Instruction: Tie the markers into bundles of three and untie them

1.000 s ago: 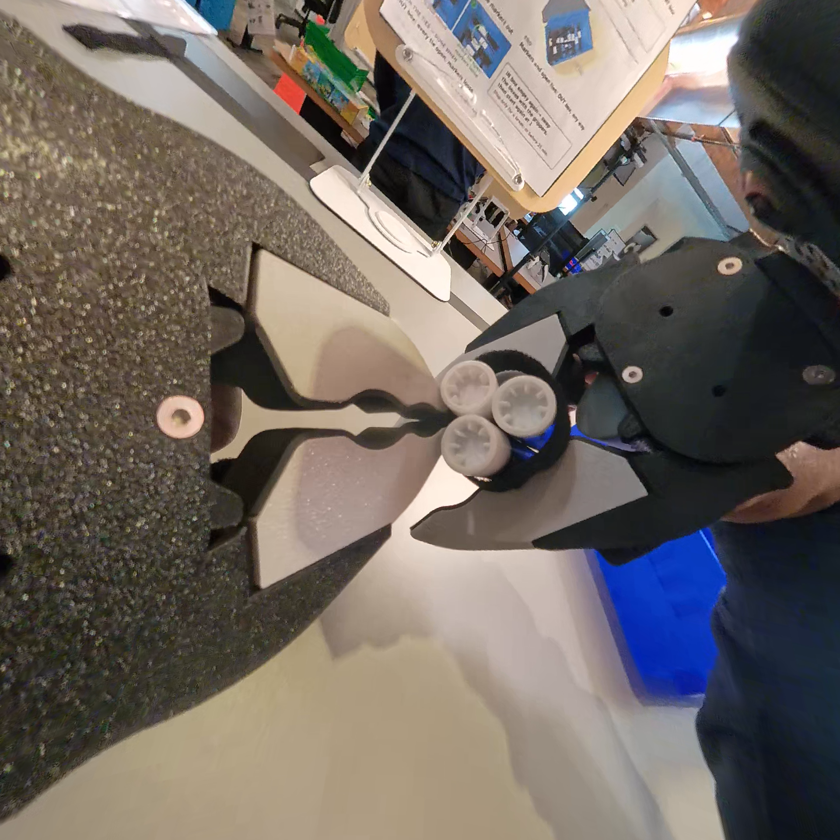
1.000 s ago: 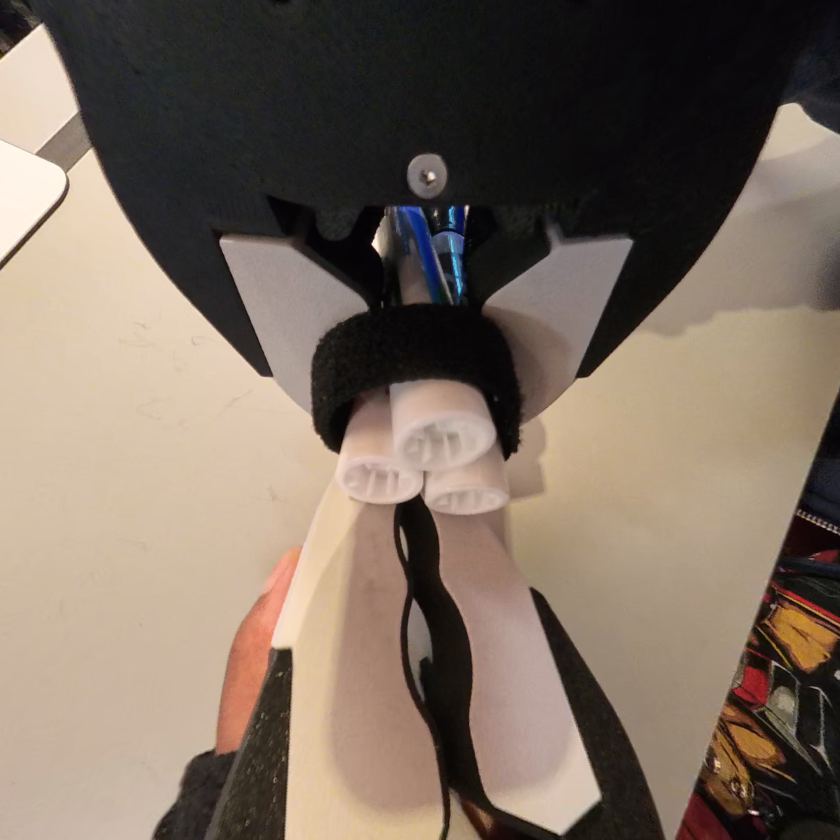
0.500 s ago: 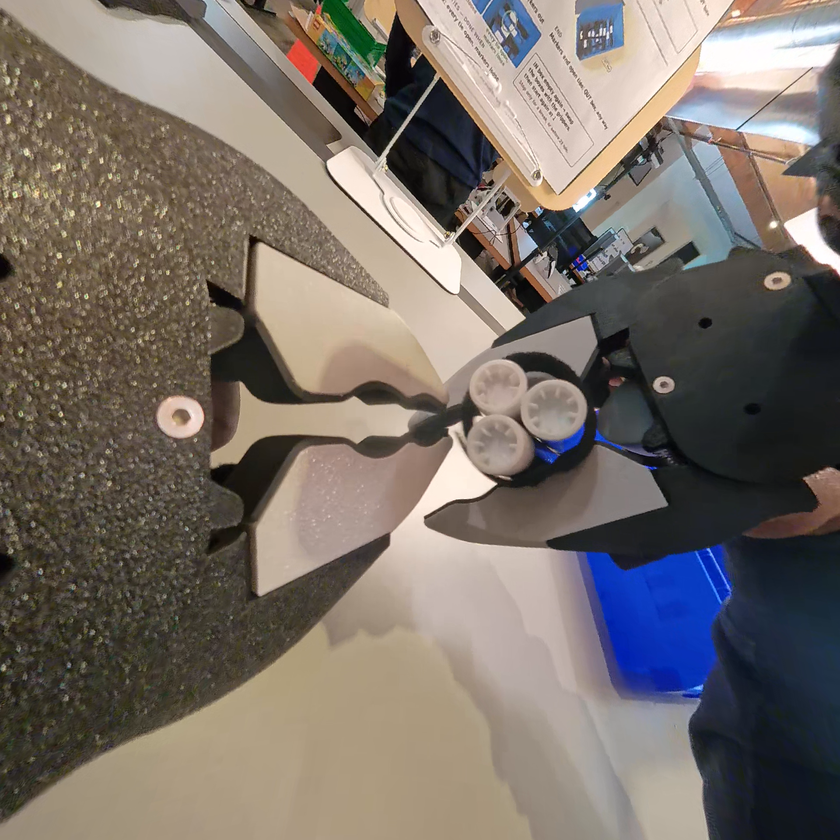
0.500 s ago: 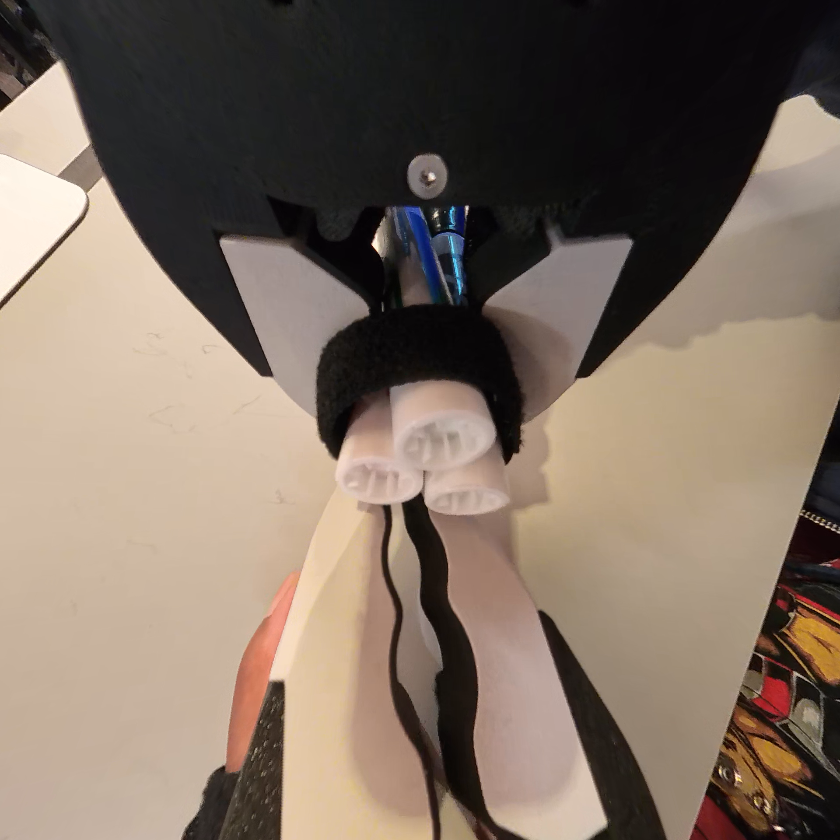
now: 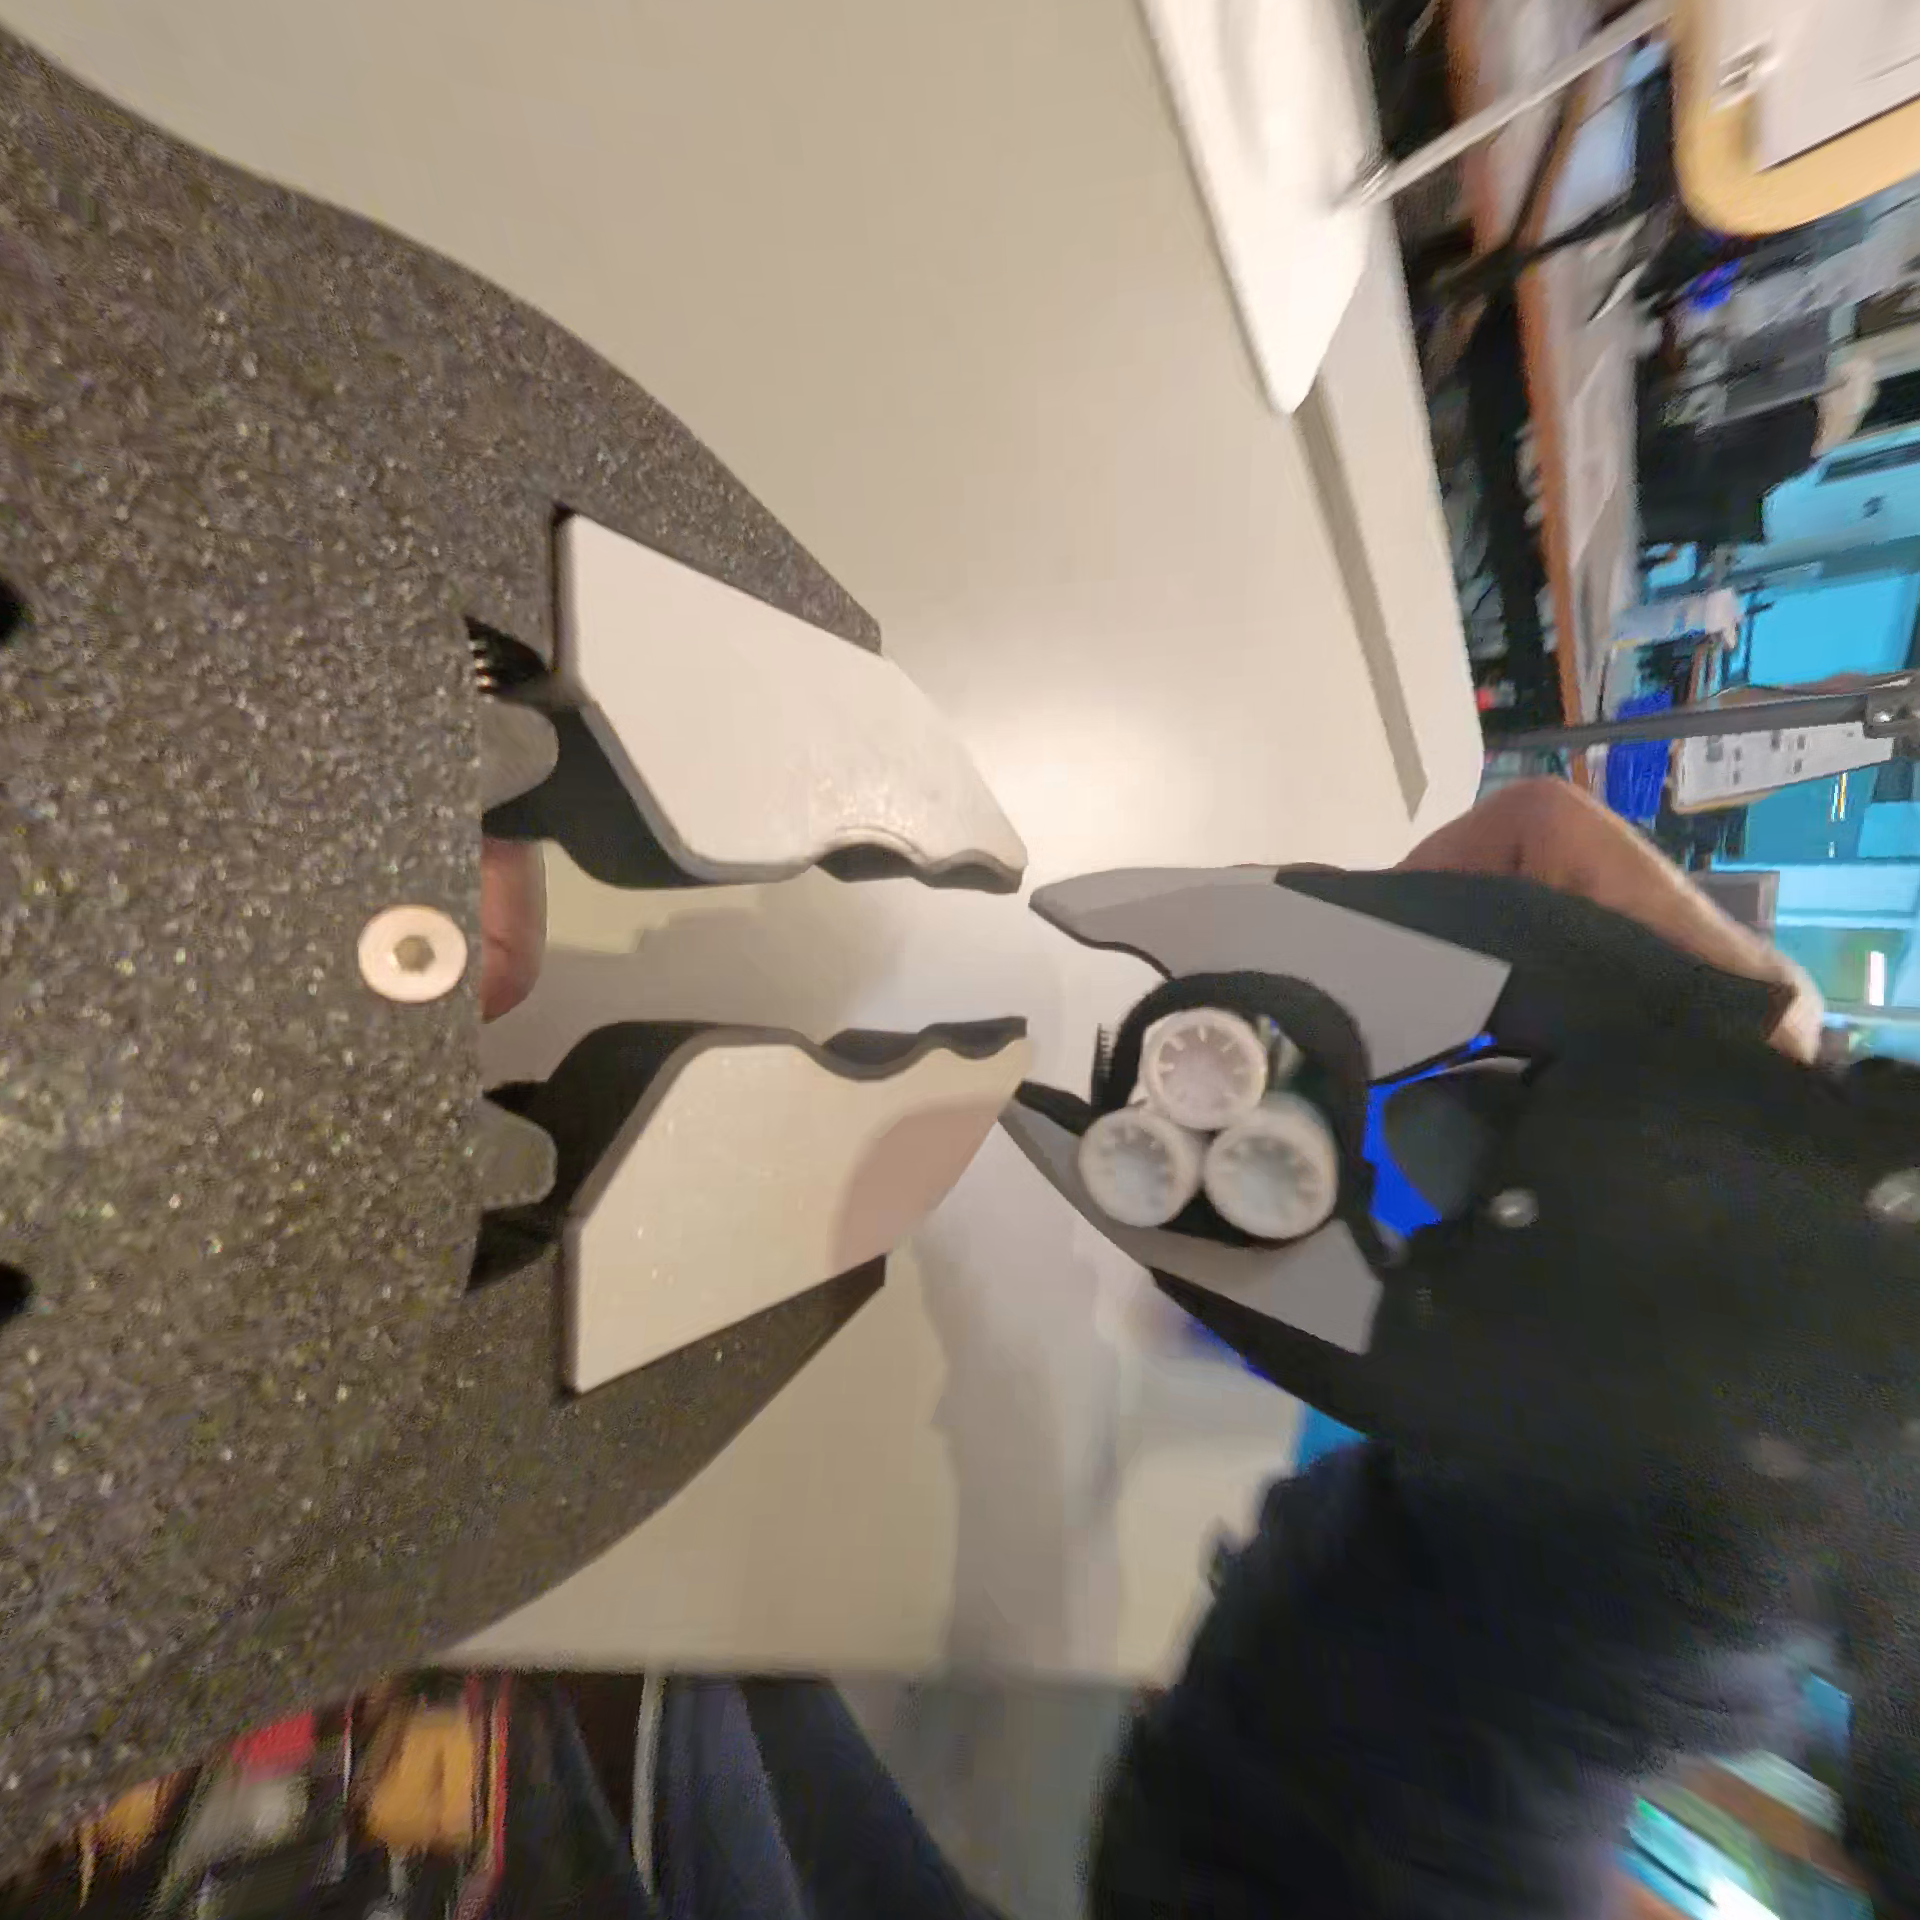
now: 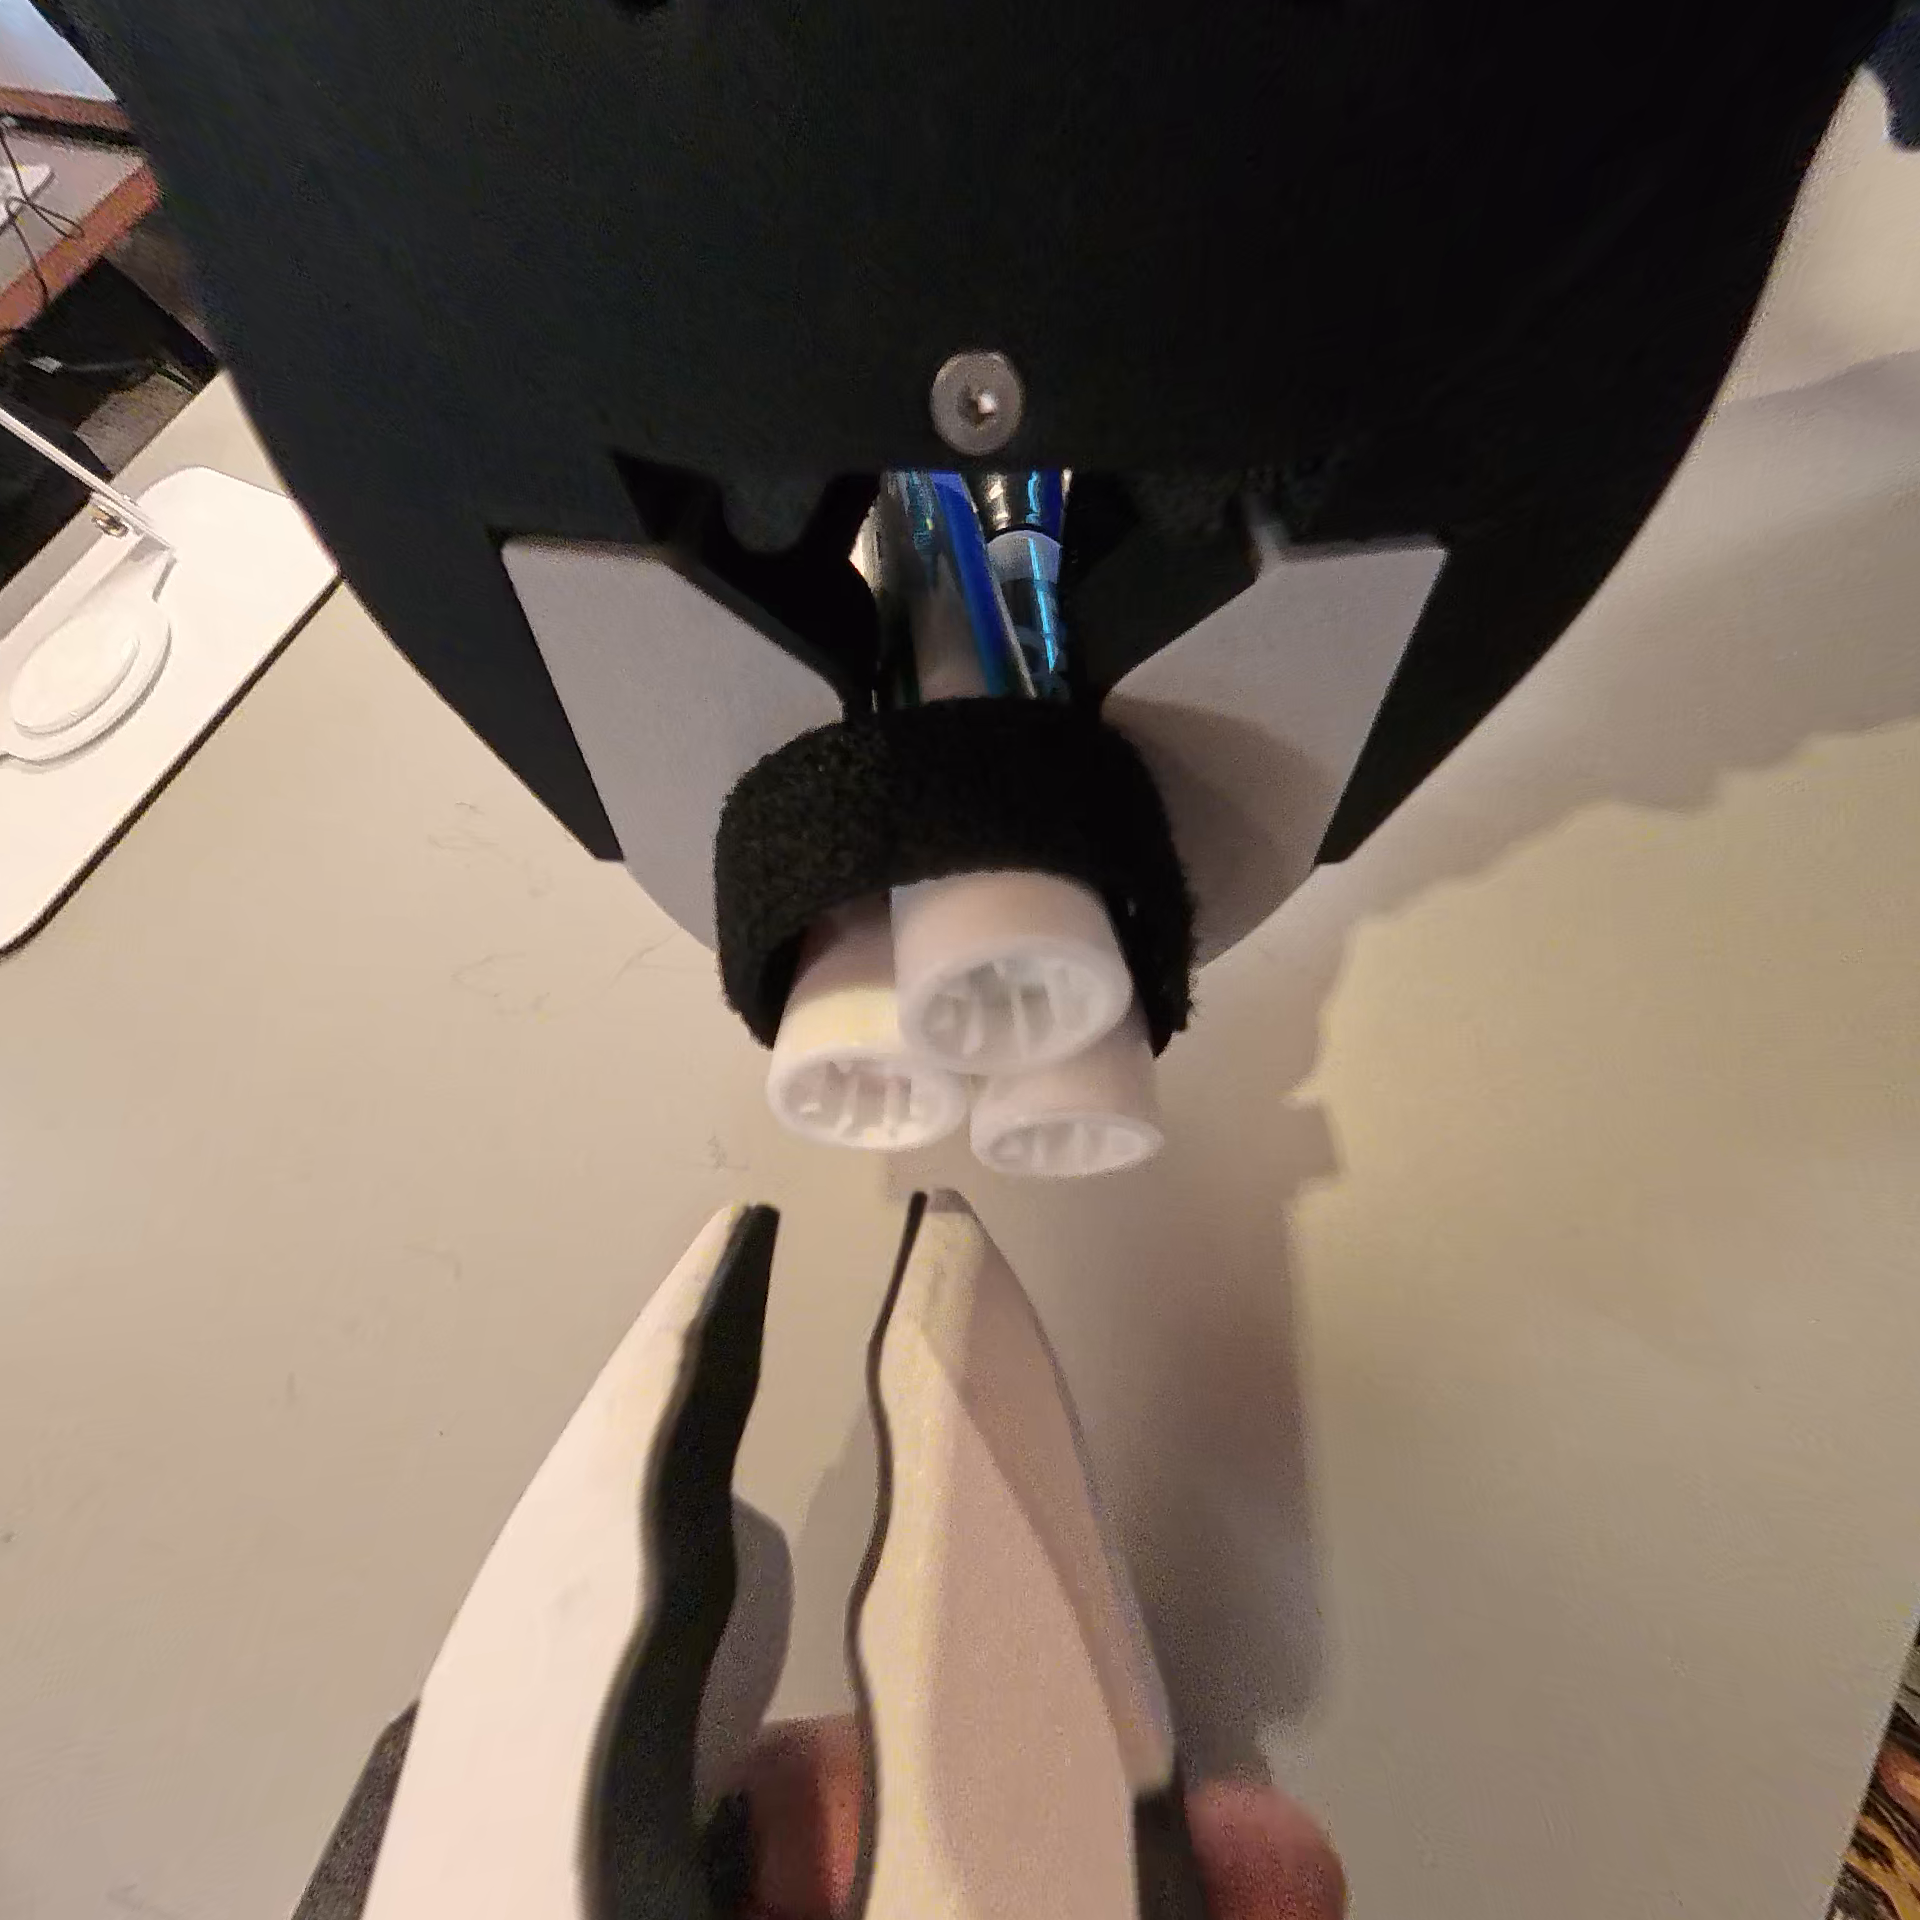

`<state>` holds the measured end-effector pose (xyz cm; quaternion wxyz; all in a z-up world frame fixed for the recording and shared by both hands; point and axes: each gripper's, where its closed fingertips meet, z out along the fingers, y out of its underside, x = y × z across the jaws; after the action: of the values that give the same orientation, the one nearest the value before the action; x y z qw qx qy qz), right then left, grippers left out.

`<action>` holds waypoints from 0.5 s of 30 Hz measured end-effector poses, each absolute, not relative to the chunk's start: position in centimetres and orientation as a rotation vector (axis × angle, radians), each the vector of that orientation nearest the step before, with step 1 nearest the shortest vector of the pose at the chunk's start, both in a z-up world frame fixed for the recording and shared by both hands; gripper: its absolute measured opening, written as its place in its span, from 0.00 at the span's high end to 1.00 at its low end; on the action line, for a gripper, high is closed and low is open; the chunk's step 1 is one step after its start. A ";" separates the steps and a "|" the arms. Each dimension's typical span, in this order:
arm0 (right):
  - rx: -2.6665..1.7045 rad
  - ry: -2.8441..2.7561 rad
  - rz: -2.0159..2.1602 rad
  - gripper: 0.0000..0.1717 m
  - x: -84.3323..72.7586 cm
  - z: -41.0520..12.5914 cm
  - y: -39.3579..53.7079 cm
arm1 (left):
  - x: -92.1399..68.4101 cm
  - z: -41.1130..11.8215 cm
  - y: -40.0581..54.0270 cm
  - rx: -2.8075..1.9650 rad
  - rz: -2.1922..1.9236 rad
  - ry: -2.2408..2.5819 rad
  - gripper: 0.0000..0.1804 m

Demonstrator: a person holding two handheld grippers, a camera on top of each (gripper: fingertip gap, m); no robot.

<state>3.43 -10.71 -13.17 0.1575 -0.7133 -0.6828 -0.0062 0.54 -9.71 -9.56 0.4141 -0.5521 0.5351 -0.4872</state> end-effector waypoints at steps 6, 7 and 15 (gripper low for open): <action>-2.038 -1.974 -0.132 0.75 3.9 -13.4 -10.1 | -0.2 -8.0 -10.0 -1.596 -1.732 1.093 0.74; -2.037 -1.977 -0.164 0.75 4.0 -13.5 -9.9 | -0.1 -8.1 -10.3 -1.620 -1.769 1.078 0.72; -1.990 -1.973 -0.425 0.76 4.2 -13.8 -8.5 | 1.5 -8.9 -11.0 -1.760 -1.845 0.965 0.65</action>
<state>4.15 -8.46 -13.83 0.1532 -0.6939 -0.6878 -0.1480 1.53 -10.99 -8.94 0.2062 -0.6317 0.3462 -0.6623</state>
